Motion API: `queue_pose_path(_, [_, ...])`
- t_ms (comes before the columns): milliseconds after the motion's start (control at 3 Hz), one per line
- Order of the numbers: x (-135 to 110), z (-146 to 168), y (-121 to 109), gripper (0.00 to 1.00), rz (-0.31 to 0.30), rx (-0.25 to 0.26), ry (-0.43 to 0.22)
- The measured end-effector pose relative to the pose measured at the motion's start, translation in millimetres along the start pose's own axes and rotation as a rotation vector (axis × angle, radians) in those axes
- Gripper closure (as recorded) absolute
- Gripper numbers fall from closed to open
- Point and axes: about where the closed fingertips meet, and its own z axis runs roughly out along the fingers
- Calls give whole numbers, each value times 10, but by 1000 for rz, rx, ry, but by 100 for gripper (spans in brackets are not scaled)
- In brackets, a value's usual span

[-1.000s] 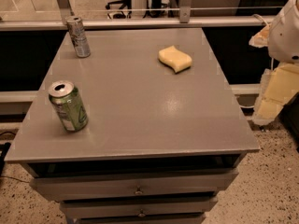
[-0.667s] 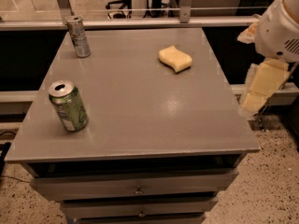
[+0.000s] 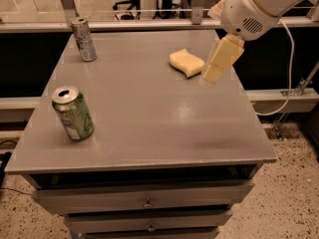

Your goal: Move redbull can near green can

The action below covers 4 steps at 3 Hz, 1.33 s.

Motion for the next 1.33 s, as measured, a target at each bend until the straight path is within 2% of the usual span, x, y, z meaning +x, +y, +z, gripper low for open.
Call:
queue_pose_path(333, [0,0,0,0,0,0,0])
queue_pose_path(667, [-148,194,-166,0,21,25,-65])
queue_pose_path(1000, [-783,885,-681,0,116,34,-301])
queue_pose_path(1333, [-1199,1282,-859,0,173,2,-421])
